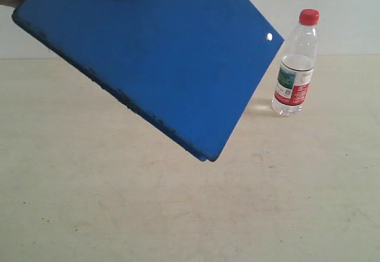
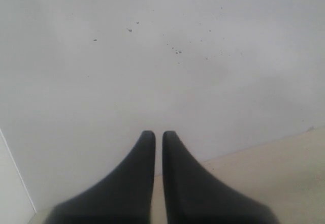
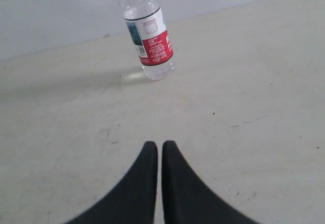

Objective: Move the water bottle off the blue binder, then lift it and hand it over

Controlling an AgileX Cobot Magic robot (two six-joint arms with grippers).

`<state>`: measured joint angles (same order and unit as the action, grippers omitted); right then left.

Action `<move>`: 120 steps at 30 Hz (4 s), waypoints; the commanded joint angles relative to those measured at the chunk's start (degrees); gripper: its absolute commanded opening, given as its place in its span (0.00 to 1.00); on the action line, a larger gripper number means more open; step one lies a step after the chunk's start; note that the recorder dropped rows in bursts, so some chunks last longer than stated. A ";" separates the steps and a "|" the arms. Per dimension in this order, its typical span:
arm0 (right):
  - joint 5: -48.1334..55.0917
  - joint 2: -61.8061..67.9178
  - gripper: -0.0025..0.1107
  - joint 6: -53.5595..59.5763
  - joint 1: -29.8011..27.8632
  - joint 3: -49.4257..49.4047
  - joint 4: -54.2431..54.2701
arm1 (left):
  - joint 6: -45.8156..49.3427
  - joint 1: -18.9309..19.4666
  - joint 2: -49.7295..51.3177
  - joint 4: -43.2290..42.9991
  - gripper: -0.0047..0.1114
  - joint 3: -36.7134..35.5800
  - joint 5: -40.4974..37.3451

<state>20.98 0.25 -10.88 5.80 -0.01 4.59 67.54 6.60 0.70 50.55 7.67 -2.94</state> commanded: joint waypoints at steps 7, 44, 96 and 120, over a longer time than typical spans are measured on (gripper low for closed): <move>1.32 -0.25 0.02 5.70 -1.46 0.01 -3.00 | -0.69 0.11 -0.33 0.00 0.08 -0.18 -0.05; 1.91 -0.25 0.02 5.48 -5.31 0.01 -2.35 | -0.69 0.11 -0.33 0.00 0.08 -0.18 -0.14; 1.50 -0.25 0.02 5.48 -5.28 0.01 -2.16 | -53.76 -6.56 -0.70 -42.42 0.08 -7.67 -17.99; 0.30 -0.25 0.02 5.48 -5.38 0.01 -2.16 | -53.76 3.13 -0.70 -42.42 0.08 -7.67 -17.99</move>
<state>21.96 0.16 -5.60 0.64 -0.01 2.34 13.56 9.35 0.13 7.59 -0.05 -20.84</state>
